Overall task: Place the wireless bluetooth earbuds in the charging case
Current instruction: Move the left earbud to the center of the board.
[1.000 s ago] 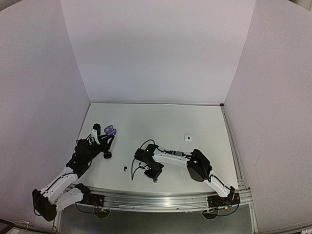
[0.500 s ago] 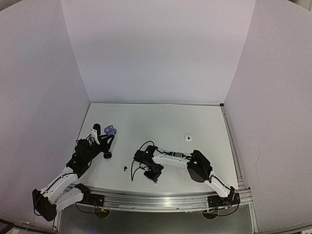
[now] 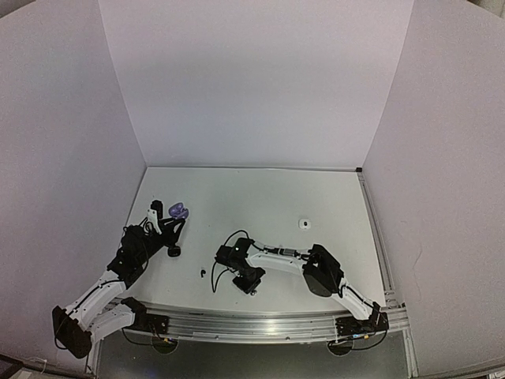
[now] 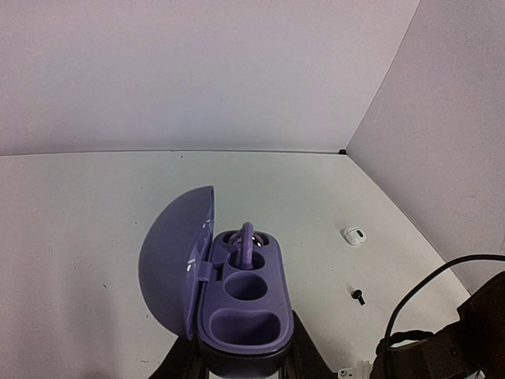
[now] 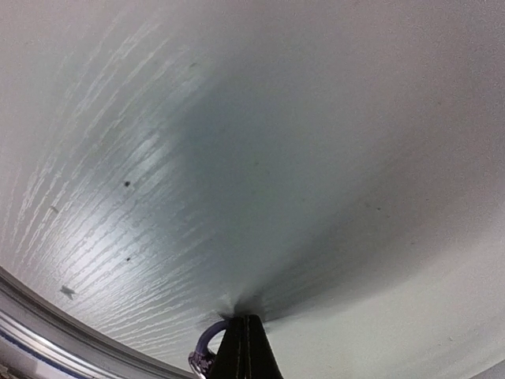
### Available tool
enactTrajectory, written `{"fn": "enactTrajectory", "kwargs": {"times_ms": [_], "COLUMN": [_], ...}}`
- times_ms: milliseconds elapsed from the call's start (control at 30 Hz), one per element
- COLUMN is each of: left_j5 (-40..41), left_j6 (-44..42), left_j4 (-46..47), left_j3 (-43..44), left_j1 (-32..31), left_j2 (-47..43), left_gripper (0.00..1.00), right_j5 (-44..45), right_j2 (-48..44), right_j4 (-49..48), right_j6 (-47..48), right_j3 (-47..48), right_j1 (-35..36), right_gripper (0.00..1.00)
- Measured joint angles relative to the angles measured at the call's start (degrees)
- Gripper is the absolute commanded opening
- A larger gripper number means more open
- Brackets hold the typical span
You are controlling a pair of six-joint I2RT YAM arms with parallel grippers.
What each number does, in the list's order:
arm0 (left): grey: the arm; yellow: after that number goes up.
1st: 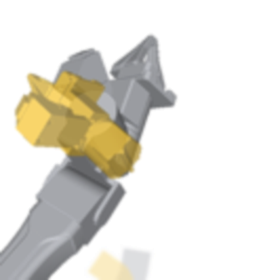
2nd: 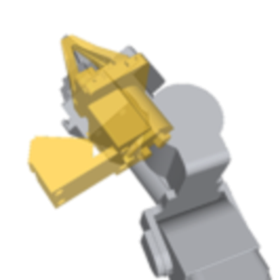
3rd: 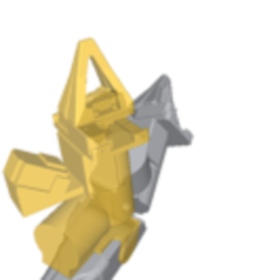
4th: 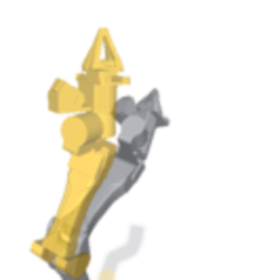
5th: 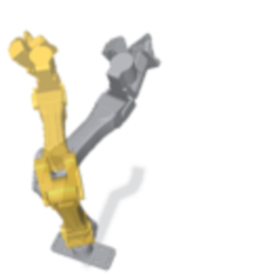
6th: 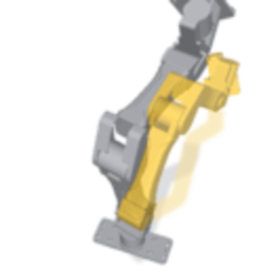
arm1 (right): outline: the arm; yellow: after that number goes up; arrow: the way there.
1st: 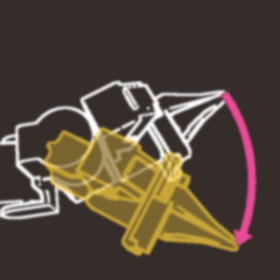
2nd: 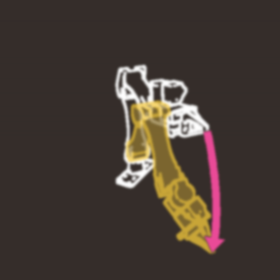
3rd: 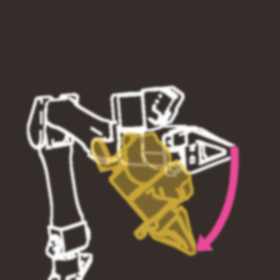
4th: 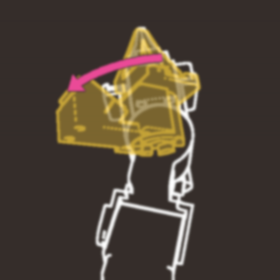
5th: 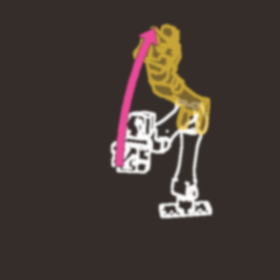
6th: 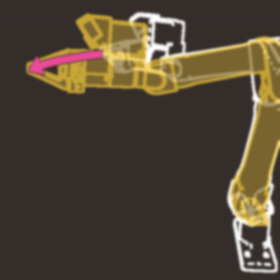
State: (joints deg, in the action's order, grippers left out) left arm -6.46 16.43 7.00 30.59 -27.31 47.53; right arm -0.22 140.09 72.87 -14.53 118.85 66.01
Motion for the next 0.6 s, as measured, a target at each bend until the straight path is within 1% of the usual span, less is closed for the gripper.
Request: {"fn": "enactTrajectory", "kwargs": {"times_ms": [133,267,400,500,567,600], "left_j5": [-0.02,-0.04,-0.12,-0.42,-0.49,-0.50], "left_j6": [-0.02,0.00,-0.02,-0.03,-0.03,-0.02], "left_j4": [0.00,0.00,0.00,0.00,-0.02,-0.01], "left_j3": [0.00,0.00,0.00,0.00,0.00,0.00], "left_j1": [0.00,0.00,0.00,0.00,0.00,0.00], "left_j2": [0.00,0.00,0.00,-0.02,-0.02,-0.02], "left_gripper": [0.00,0.00,0.00,0.00,0.00,0.00], "right_j5": [3.38,5.92,6.34,5.35,4.14,3.48], "right_j2": [-0.82,-3.84,-7.26,-9.53,-10.66,-11.06], "right_j4": [-1.17,-3.01,-4.59,-5.59,-5.93,-5.93], "right_j6": [-2.84,-5.21,-6.43,-6.51,-6.11,-5.67], "right_j3": [-0.73,-1.84,-2.49,-5.28,-8.17,-9.68], "right_j1": [-0.51,-1.46,-2.19,-2.22,-2.20,-2.17], "right_gripper": [0.00,0.00,0.02,0.21,0.28,0.29]}}
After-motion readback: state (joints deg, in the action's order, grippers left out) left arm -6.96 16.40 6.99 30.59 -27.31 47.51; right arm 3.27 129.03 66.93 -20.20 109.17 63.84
